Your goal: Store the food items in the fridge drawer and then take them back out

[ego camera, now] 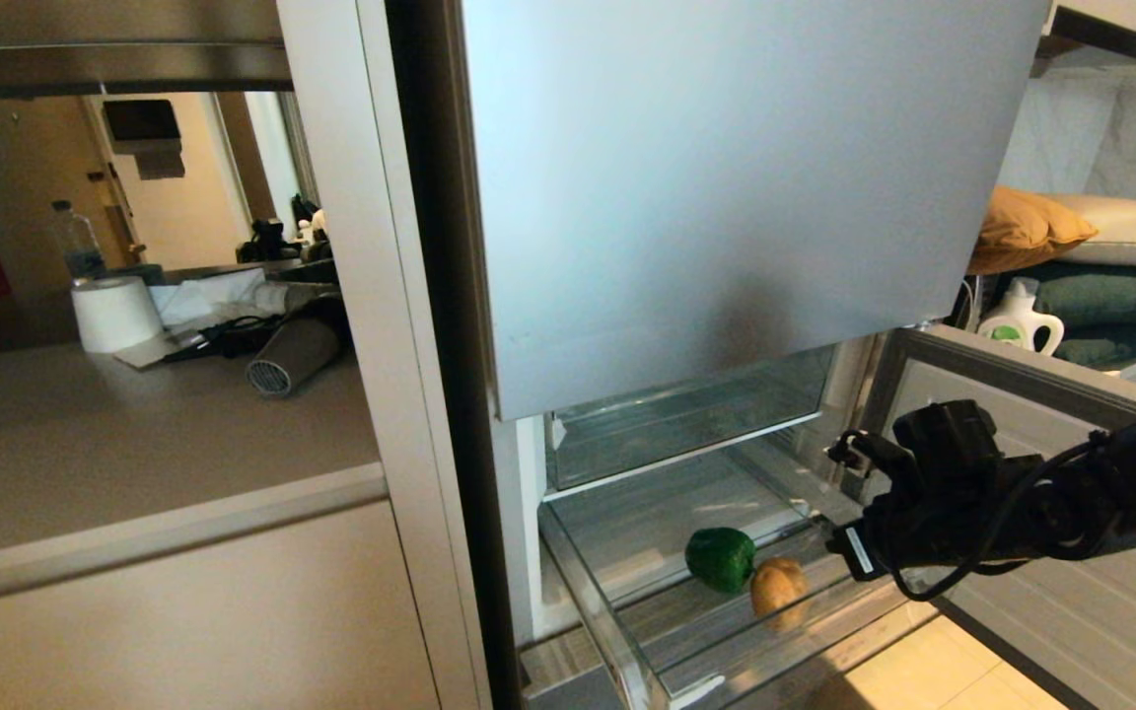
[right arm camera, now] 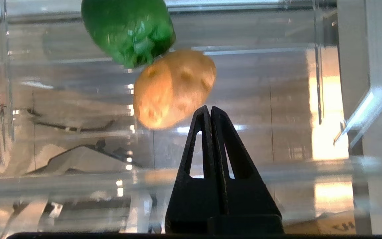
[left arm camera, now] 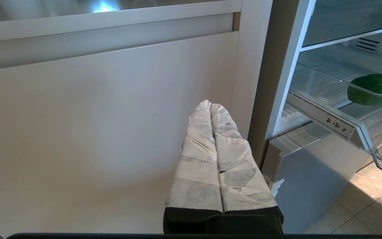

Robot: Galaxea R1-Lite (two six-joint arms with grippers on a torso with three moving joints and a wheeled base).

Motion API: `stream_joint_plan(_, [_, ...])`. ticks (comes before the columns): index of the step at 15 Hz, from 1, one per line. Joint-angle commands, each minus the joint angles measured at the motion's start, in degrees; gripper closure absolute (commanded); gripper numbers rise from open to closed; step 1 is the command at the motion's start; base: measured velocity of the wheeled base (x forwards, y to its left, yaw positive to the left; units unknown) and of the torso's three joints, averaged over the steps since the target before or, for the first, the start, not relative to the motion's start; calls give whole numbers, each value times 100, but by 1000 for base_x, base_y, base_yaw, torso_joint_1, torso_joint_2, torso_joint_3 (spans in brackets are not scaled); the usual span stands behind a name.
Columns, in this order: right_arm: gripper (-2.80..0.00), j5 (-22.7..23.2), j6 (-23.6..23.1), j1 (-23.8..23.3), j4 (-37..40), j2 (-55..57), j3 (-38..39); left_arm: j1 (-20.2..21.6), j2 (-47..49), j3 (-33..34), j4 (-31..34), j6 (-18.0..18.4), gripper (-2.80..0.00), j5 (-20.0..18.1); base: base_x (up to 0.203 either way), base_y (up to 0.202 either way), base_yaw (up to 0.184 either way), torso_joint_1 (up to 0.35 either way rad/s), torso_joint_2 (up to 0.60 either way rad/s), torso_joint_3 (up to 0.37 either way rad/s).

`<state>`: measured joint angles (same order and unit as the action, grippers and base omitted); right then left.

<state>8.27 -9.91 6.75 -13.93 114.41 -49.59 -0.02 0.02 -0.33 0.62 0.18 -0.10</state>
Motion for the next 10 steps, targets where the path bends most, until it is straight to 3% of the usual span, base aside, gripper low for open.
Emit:
stream_joint_plan(1, [0, 8, -2, 1, -39, 239, -4, 2, -2, -2, -1, -1, 0, 1, 0, 0, 0, 0, 0, 0])
stream_joint_plan(10, [0, -9, -49, -7, -45, -530, 909, 2, -2, -2, -1, -1, 0, 1, 0, 0, 0, 0, 0, 0])
